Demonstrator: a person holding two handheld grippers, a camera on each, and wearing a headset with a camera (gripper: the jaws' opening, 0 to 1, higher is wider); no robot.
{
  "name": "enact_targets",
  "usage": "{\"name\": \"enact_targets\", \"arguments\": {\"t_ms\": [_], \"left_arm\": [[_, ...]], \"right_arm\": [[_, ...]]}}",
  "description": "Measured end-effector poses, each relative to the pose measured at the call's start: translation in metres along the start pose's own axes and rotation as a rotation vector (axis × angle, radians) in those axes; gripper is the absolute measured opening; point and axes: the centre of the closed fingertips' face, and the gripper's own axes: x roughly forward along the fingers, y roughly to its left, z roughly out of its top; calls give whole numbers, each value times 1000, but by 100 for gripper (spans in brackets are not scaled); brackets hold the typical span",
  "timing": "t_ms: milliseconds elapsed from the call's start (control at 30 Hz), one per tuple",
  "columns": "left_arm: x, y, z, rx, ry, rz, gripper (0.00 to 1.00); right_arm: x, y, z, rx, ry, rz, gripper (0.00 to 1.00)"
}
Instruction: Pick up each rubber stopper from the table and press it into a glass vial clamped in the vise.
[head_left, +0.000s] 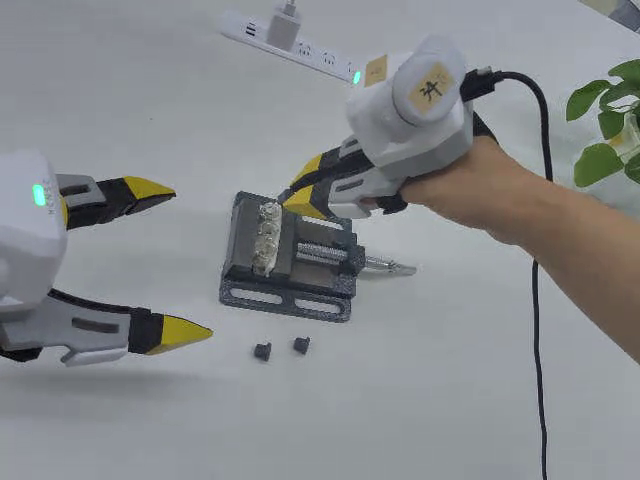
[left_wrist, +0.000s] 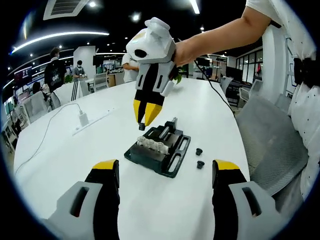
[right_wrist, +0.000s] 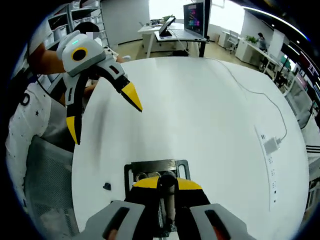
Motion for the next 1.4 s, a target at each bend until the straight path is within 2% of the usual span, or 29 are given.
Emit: {"name": "enact_targets", "arguments": {"t_ms": [100,333,667,1067,1400], "left_arm": [[2,-1,0,12,-6,-6,79],[7,-1,-1,-9,-18,-22,82],[7,-1,-3,-27,-26,-21,81],[6,-1,-4,-34,-34,-18,80],[4,-1,-6,-42,-38,-14,79]], "right_arm": [[4,1,1,-21,22,5,5],[9,2,-1,-63,73,21,5],[13,2,-5,-101,119,34,5],[15,0,-5,-114,138,43,5],[19,0,-5,-177,186,39,5]]}}
